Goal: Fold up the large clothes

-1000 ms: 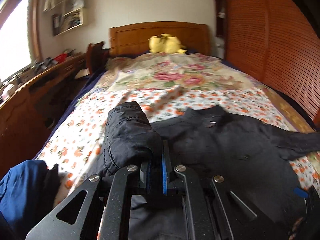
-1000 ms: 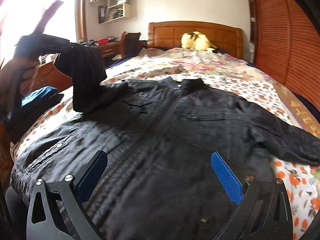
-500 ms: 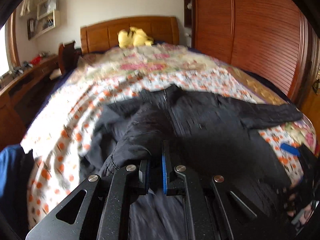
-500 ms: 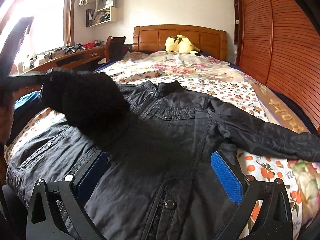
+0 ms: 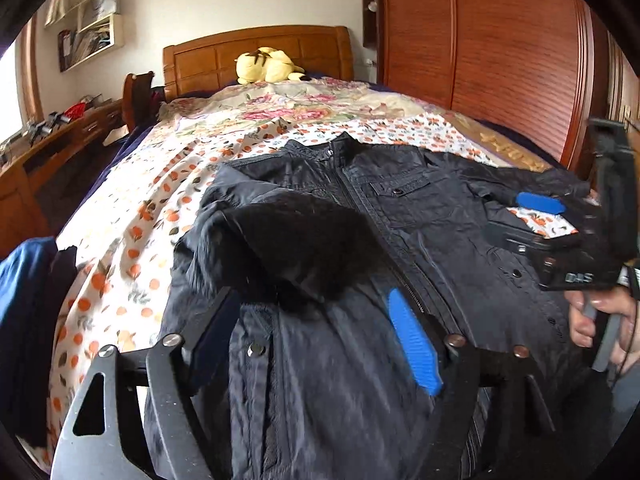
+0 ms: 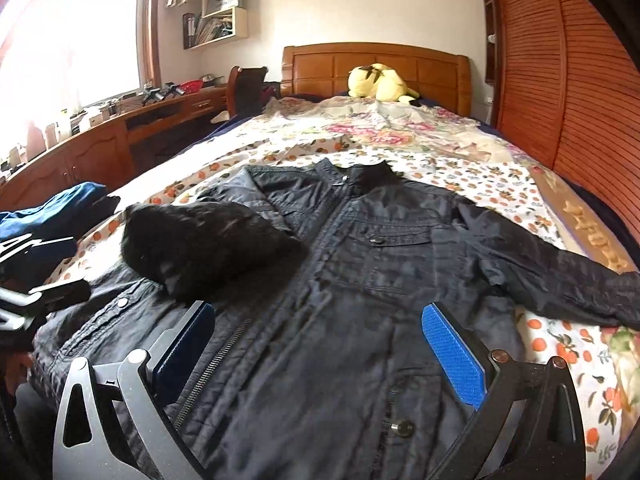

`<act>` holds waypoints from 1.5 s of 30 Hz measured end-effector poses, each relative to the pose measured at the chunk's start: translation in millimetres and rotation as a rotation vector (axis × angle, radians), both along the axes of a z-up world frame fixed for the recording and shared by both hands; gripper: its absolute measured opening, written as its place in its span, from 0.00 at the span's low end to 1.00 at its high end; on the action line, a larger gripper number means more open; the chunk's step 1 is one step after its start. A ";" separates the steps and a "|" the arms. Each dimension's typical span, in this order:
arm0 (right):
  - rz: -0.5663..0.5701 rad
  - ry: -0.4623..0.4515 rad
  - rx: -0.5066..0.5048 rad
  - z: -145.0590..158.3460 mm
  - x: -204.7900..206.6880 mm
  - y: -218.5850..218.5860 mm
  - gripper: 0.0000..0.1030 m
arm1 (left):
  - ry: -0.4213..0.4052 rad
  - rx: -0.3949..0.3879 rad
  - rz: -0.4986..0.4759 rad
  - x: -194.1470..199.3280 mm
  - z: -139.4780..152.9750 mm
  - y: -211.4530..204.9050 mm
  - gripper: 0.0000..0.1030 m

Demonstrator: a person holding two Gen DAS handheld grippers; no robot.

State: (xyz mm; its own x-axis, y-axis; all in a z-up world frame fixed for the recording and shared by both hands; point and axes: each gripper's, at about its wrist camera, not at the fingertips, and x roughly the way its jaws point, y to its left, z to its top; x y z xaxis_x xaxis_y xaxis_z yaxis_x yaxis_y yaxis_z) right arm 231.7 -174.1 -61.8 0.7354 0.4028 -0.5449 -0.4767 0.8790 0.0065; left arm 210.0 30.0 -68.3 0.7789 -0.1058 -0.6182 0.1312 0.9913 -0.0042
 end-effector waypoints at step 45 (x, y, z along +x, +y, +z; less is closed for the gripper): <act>0.317 0.081 -0.376 -31.2 99.6 225.9 0.84 | -0.030 -0.037 0.256 -100.5 -21.1 158.5 0.76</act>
State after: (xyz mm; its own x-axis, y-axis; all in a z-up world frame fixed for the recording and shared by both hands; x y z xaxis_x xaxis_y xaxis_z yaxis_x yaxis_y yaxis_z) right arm 331.3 51.8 -93.0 0.5576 0.3640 -0.7460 -0.7320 0.6395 -0.2351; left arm 109.5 188.5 -89.4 0.8009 0.0752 -0.5941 -0.1232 0.9916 -0.0406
